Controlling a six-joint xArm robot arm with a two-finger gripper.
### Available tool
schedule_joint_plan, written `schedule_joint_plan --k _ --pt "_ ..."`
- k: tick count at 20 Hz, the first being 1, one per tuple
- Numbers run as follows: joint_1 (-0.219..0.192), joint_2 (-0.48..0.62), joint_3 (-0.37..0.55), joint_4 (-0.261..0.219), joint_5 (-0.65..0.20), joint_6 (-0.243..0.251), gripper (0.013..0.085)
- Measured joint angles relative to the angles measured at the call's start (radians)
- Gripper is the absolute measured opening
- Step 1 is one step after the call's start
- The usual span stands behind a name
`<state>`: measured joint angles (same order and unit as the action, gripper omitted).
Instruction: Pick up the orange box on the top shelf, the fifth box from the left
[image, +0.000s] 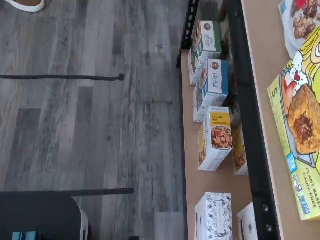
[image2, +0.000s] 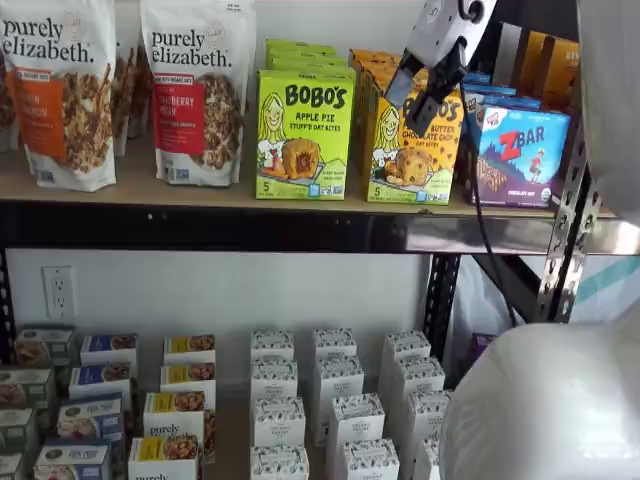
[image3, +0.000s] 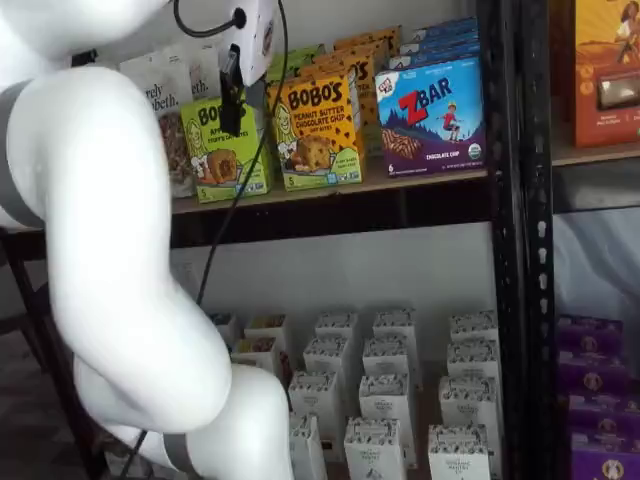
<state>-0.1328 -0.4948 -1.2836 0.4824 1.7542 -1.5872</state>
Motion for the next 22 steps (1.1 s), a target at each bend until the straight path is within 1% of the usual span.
schedule_joint_plan --k 2,6,10,13,16,19,22 --pt "0.018 -0.011 0.012 -0.014 -0.010 0.012 0.0850" --pt "0.046 -0.031 0.037 -0.020 -0.027 0.034 0.0850" --pt "0.050 -0.044 0.057 -0.014 -0.055 0.036 0.0850" --pt "0.033 -0.055 0.076 -0.004 -0.101 0.020 0.0850" --pt "-0.007 -0.046 0.074 0.030 -0.129 -0.012 0.0850" --pt "-0.044 -0.024 0.053 0.063 -0.136 -0.037 0.0850" --pt "-0.078 0.013 0.011 0.085 -0.117 -0.060 0.0850"
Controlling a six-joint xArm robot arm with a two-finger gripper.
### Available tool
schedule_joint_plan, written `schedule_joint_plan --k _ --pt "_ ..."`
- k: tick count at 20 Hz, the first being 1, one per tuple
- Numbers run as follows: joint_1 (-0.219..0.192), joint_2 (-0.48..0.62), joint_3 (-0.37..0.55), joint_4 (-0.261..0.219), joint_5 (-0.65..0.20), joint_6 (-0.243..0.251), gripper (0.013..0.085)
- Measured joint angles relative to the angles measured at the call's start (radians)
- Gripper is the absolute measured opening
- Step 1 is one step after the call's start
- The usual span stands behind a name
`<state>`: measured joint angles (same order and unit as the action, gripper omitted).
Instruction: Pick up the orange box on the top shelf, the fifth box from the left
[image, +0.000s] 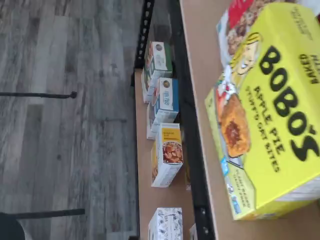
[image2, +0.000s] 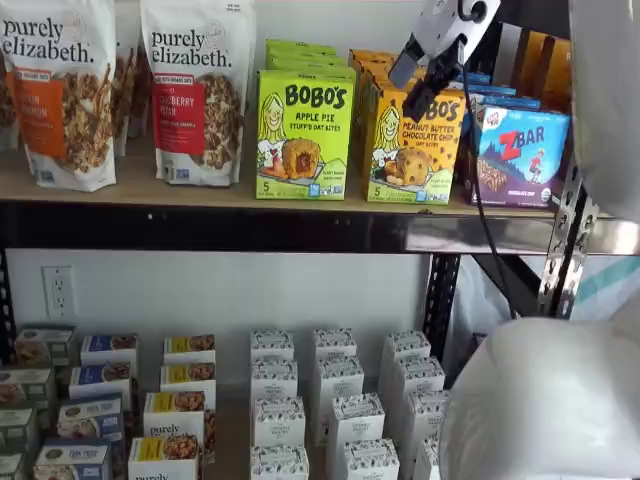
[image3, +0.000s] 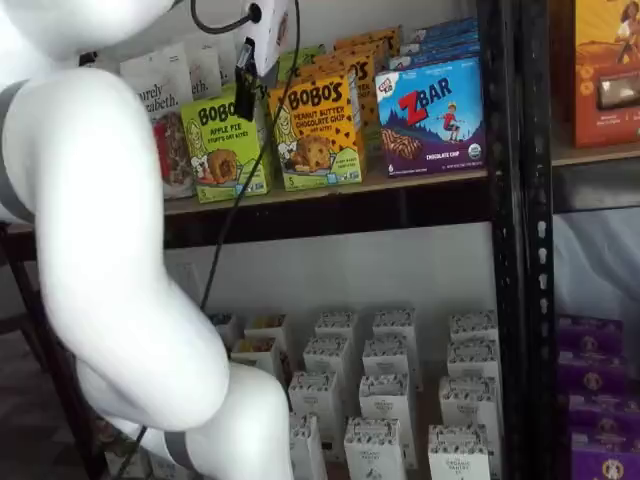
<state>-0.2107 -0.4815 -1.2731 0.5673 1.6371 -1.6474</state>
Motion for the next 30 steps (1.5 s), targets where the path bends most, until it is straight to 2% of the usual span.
schedule_joint_plan --k 7,13,19,30 --pt "-0.057 0.056 -0.053 0.061 -0.017 -0.036 0.0850" --pt "-0.065 0.058 -0.028 0.091 -0.137 -0.055 0.0850" --pt "-0.050 0.072 -0.018 0.056 -0.213 -0.070 0.0850" --pt "-0.043 0.128 -0.041 -0.041 -0.220 -0.104 0.0850"
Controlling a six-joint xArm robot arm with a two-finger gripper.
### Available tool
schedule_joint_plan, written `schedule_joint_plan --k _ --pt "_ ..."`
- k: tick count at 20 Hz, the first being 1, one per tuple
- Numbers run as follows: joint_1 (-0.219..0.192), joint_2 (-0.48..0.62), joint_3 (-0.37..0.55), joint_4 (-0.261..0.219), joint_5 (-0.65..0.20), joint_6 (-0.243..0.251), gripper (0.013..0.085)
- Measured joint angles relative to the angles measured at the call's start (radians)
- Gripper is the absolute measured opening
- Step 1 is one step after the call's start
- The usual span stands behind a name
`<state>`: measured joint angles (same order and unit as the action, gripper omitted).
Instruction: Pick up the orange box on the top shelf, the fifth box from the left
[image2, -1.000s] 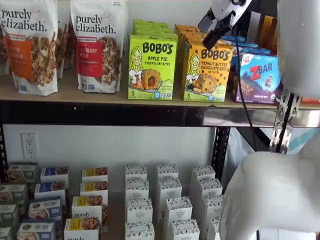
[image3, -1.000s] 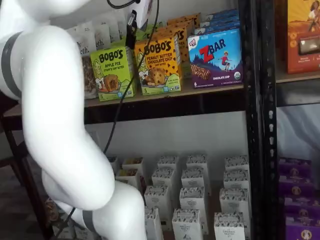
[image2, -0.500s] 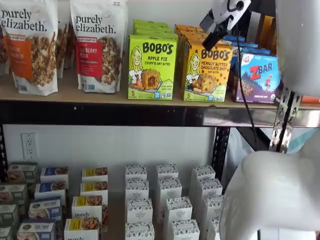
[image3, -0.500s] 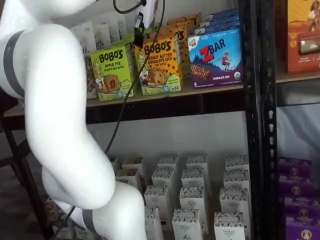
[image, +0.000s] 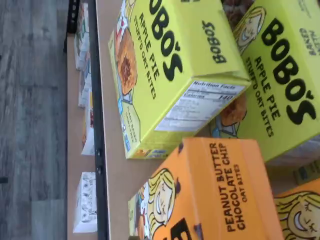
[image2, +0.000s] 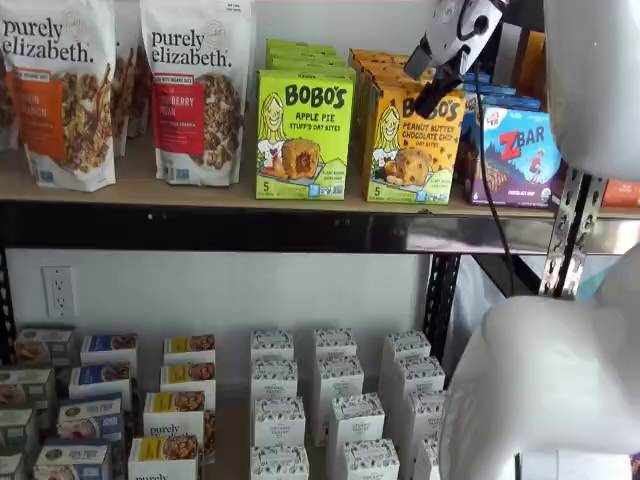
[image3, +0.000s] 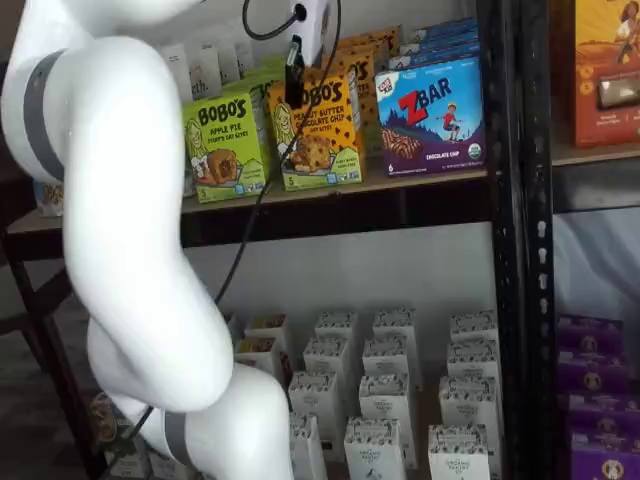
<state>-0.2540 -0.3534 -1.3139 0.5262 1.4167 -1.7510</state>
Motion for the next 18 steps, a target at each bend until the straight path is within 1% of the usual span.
schedule_joint_plan --k 5,12,15,18 --pt "0.018 0.007 0.007 -0.022 -0.010 0.006 0.0850" --pt "0.043 0.035 -0.020 -0.094 0.022 0.019 0.0850" --pt "0.049 0.037 -0.019 -0.116 0.025 0.021 0.0850" --pt "0.053 0.048 -0.033 -0.141 0.052 0.024 0.0850"
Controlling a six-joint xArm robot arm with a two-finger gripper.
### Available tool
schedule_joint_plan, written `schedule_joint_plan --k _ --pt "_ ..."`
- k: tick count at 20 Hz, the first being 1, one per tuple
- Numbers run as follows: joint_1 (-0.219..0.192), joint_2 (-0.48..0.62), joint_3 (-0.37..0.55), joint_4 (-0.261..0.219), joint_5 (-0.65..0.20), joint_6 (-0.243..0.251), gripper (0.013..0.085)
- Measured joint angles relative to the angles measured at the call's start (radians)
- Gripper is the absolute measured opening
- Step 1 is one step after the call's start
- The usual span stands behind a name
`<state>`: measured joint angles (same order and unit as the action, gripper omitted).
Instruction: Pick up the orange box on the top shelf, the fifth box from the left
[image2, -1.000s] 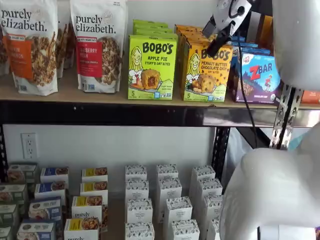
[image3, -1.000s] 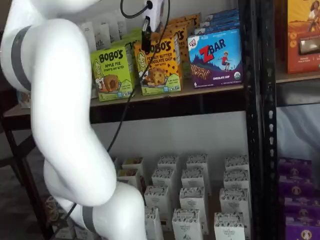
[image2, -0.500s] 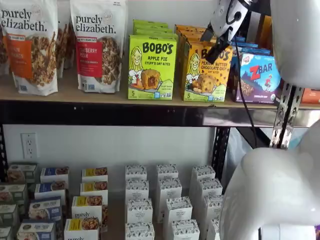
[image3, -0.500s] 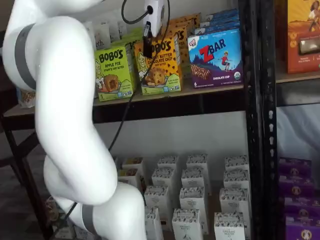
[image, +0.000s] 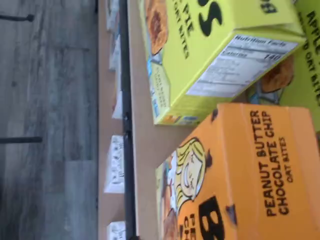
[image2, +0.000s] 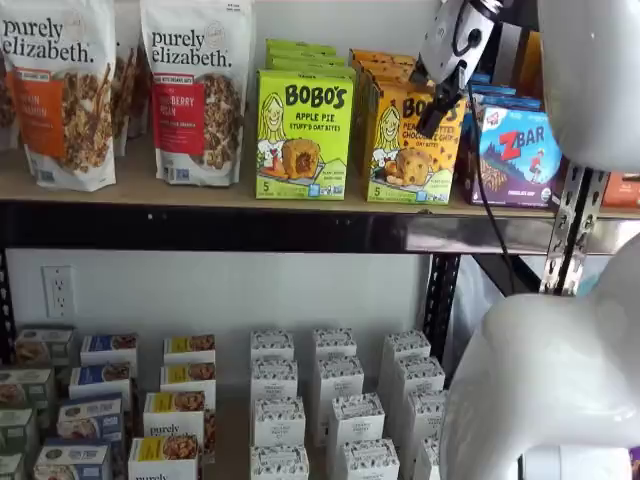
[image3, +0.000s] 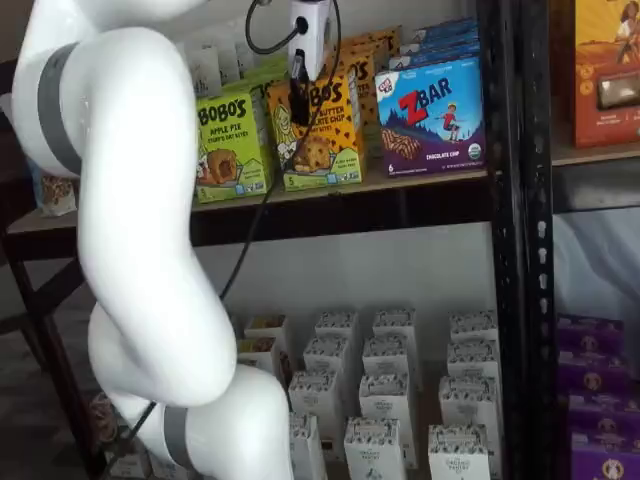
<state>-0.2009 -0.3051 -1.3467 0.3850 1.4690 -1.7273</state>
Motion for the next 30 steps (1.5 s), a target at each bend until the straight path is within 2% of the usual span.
schedule_joint_plan --k 6,14,17,23,30 --pt "0.008 0.023 -0.026 -0.029 0.045 0.006 0.0850" --pt "0.029 0.045 -0.044 -0.040 0.053 0.025 0.0850" --pt "0.049 0.062 -0.065 -0.072 0.064 0.041 0.0850" --pt "0.067 0.081 -0.092 -0.100 0.059 0.058 0.0850" --pt "0.086 0.129 -0.169 -0.154 0.108 0.076 0.0850"
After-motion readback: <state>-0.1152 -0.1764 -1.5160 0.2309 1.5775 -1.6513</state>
